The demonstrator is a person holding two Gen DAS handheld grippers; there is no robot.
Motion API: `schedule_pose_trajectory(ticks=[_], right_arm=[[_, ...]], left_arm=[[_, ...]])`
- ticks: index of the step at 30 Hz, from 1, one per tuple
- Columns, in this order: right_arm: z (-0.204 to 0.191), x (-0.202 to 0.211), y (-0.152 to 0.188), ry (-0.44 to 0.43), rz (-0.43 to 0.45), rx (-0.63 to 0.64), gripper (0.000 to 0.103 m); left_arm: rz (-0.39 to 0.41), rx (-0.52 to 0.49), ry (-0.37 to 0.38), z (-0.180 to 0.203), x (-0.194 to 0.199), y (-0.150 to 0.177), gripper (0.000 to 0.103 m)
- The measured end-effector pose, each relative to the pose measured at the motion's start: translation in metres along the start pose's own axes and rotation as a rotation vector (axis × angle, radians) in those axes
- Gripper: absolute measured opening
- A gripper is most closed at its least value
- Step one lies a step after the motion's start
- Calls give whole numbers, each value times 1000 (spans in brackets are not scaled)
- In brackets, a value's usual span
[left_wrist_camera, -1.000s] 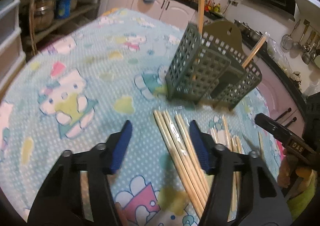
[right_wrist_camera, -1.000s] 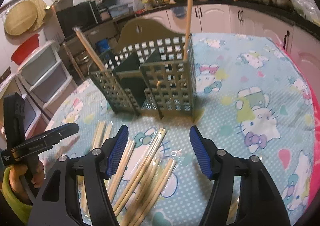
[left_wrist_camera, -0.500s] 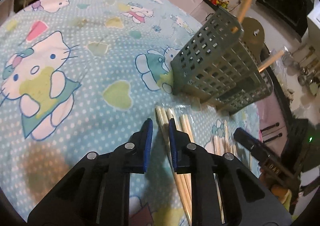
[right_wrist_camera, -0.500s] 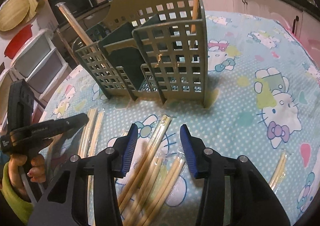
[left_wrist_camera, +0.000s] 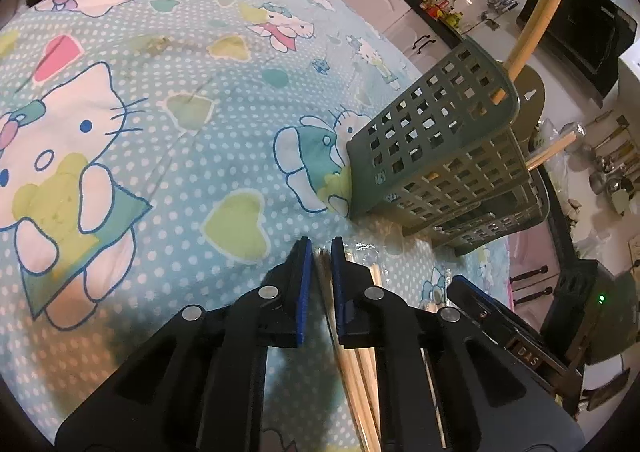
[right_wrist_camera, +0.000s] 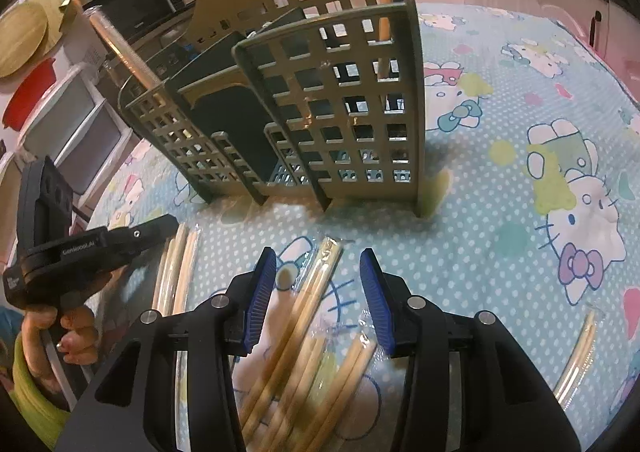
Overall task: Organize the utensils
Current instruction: 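Move the left tool back to the chopsticks and close it while the right tool grasps another, then lift the left tool's chopstick over the basket while the right tool carries its chopstick there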
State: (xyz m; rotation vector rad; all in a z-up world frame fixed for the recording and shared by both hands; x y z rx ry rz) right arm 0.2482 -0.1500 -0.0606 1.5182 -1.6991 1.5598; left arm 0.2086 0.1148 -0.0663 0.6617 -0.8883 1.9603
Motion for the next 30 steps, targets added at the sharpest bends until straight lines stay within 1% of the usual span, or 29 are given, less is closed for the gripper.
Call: schedule_pose_trajectory(ticks=[6,8,10,12,17,21,24,30], right_arm=[[1,-7,-8,20,0,-23,33],[-1,-9,-11,47,4,-11,20],[-3,-12,-12,67,7,7,17],[-5,-11,-12,68,9,14,15],[-10,0,-16,25,33,14,14],[-18,12,-17,1,53,24,13],[-24,28,-17,-20,85,42,13],[-37,63,-24,-66,154,79,12]], left_arm=[[14,-7,-5,-2,6,3,3],[21,-9,-8,-2,9,4,3],[29,-12,-10,-3,12,5,3],[40,-19,-14,-1,17,7,3],[74,-44,-12,5,31,6,3],[91,-39,-19,1,40,5,3],[109,-41,-19,-1,48,5,2],[176,-88,-12,19,76,4,2]])
Point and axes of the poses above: each gripper's, at about its wrist camera, not at the fingertips, and x roughly against the way its jaws point, z to its right, y to its underside, the point moved 1 cm from there along -x, roughly the way its jaws point, and after that the axes turned 8 degrees about -z, right-handed, at the moved point
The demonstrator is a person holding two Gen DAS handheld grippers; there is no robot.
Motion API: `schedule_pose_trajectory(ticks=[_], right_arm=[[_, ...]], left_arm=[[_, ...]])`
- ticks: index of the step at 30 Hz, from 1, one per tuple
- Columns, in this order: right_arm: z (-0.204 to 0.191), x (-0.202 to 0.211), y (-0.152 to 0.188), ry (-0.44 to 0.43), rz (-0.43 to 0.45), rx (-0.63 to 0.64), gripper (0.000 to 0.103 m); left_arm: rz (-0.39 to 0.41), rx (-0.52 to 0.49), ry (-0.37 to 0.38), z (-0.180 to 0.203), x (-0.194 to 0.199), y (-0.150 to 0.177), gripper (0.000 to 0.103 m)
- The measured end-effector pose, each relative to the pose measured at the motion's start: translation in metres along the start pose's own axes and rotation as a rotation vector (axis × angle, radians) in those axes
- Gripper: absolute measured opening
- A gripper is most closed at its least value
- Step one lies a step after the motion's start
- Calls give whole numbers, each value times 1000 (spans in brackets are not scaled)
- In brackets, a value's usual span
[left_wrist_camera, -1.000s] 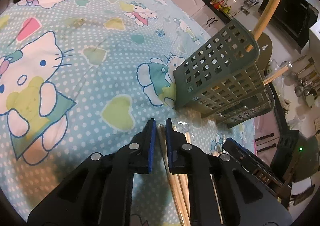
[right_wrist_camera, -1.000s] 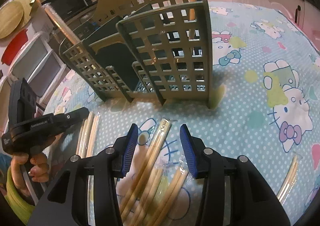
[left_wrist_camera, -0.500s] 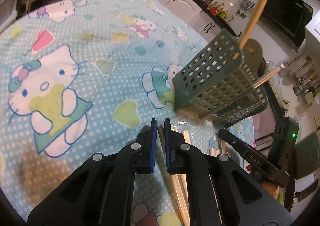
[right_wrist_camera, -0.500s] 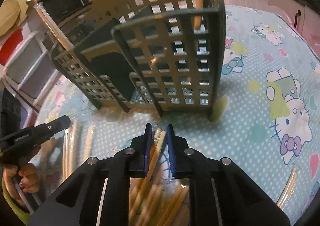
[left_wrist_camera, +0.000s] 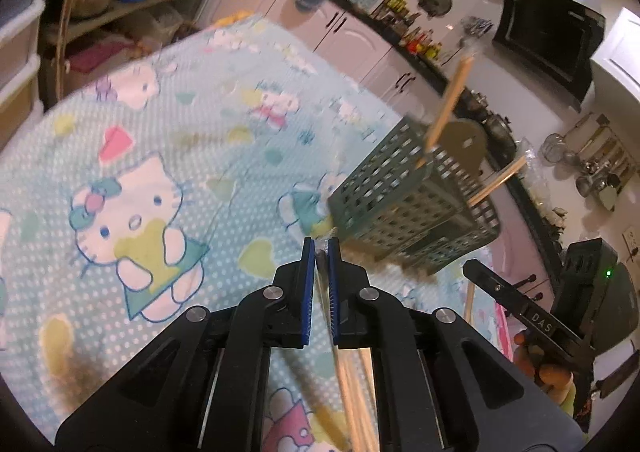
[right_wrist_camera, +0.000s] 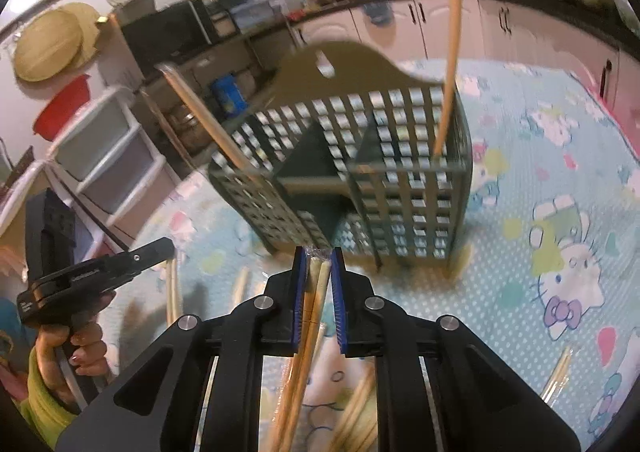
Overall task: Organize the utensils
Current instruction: 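Lift the left tool's chopstick over the basket while the right tool carries its chopstick there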
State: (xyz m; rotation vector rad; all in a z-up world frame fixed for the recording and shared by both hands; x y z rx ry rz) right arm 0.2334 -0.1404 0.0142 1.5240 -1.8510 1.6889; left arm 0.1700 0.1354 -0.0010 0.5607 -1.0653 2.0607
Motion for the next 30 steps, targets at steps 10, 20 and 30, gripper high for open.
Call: schedule_pose_trajectory(ticks=[10,20,30], right_arm=[[-15,55,-12,-37,145,53,11],[-20,100,-16,-8,285,92,11],[-14,128,-33,6,387,88,11]], left_arm=[[103,-110,48,47,41,-11,1],[161,-185,94,87,61,-24,1],[222,-260,132,137,68,-48,1]])
Point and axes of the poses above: each gripper's, at about its wrist camera, not at the fingertips, and x roughly against the way its jaws point, z to its right, y to its underside, the point moved 1 cm from there along -x, roughly the way its jaws point, and after that the axes turned 8 degrees about -z, right-handed, at the moved point
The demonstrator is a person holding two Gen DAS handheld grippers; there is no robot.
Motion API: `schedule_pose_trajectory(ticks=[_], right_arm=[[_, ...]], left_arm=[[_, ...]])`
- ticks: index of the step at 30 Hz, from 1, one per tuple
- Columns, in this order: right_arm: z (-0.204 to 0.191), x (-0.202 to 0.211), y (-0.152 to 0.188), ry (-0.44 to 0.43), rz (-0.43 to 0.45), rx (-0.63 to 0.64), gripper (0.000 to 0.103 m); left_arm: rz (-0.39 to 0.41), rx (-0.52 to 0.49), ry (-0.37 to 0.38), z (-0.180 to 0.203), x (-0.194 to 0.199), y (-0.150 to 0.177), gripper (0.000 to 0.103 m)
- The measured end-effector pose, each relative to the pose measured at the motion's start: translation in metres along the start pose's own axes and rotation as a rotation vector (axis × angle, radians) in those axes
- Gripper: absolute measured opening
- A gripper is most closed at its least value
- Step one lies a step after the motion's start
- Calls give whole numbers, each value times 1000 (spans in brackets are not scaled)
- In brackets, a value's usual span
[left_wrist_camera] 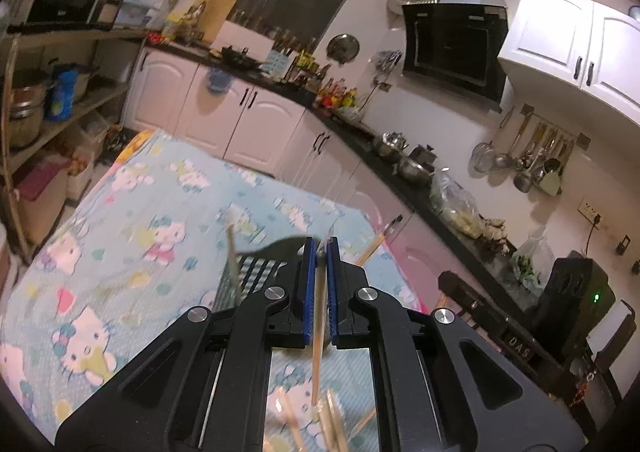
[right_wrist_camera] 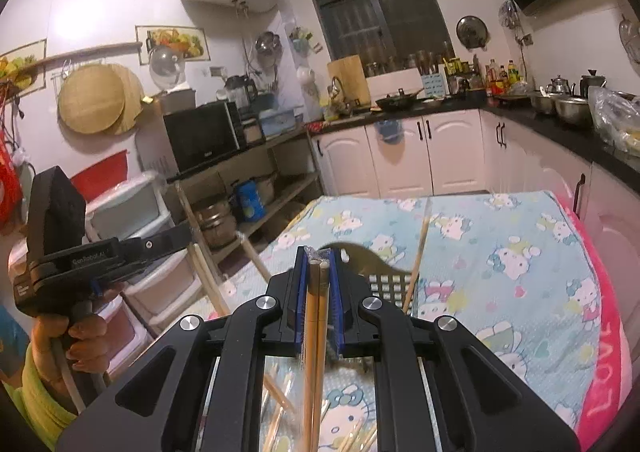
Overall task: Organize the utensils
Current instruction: 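Lift the left tool's chopstick over the basket while the right tool carries its chopstick there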
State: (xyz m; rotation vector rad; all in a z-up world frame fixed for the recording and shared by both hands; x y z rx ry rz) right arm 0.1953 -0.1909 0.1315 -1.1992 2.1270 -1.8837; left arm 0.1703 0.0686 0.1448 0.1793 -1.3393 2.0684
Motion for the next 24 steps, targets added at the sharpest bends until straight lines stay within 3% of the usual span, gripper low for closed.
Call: schedule_pose_trajectory(ticks=[12,24], right_arm=[[11,20,-40,17,112,9,11],[21,28,-82,36,229,0,11]], left_arm=[[106,-46,-2,33,-10,-44,1],[192,-97,-102,45,-25,-61,1]])
Point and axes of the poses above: each gripper's, at about its wrist camera, not at the fingertips, and x roughly against the way its jaws point, z to its right, y to its underside, the point moved 1 cm from there along -x, roughly the way its jaws point, and after that the axes turned 8 degrees about -z, right-handed, at the moved point
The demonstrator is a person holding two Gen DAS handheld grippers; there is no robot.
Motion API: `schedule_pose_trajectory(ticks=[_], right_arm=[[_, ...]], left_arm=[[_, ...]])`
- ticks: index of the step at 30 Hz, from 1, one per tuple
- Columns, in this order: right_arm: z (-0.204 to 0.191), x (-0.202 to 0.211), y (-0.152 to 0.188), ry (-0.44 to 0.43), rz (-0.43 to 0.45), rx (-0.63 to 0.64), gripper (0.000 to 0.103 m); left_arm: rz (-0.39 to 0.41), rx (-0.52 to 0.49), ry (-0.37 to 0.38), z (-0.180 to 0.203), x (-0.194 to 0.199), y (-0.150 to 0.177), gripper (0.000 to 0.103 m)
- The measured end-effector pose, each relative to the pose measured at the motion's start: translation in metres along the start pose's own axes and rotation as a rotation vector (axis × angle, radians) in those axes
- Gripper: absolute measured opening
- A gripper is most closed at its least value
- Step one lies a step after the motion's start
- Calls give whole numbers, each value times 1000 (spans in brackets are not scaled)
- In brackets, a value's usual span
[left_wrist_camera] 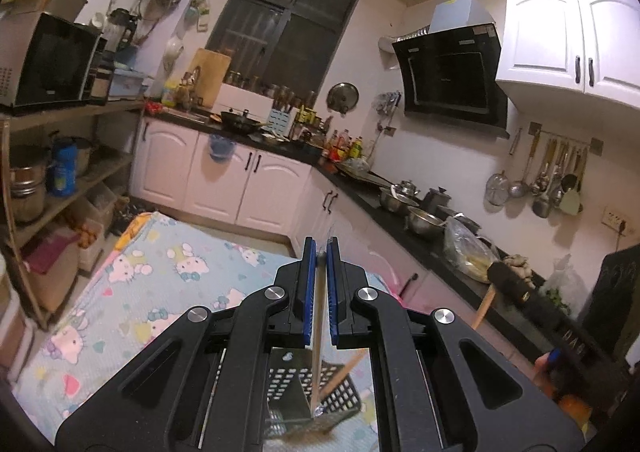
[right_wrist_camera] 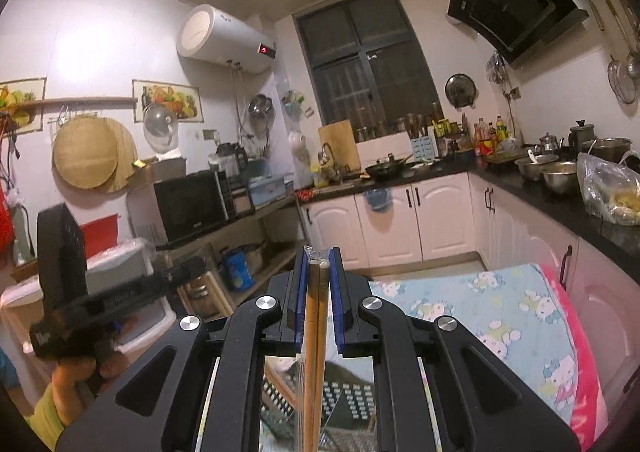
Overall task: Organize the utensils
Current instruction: 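Lift the left tool's chopstick over the basket while the right tool carries its chopstick there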
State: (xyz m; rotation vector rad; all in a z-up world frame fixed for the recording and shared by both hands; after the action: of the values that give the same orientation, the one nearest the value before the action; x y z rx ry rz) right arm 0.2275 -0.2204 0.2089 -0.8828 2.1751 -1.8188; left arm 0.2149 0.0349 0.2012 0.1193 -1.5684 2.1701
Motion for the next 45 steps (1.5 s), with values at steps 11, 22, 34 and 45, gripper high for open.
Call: schedule_pose_trajectory(ticks=[11,22,34,45], right_arm=[[11,-22,-12,49,55,-20,11],[20,-60,8,111,60,-8,11],[24,-89,47,164,46,-15,11],[10,-106,78,202,17,28,11]], left_arm=[[-6,-15,-42,-4,-23,10,1],[-43,9,-57,-22,-49,30,1],[-89,13,-47,-31,-63,62,1],[-97,2,-42,-36,-61,74,1]])
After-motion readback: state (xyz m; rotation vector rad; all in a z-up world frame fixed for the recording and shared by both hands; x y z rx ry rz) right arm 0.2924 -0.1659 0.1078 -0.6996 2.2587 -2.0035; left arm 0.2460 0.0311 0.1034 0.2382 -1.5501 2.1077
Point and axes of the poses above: each gripper's, at about its wrist camera, not at the fingertips, and x roughly against the way its jaws point, z to its right, y to its underside, the point moved 1 cm from there along -x, roughly the way its jaws point, and after that the axes turned 8 degrees about -z, right-handed, at the moved point
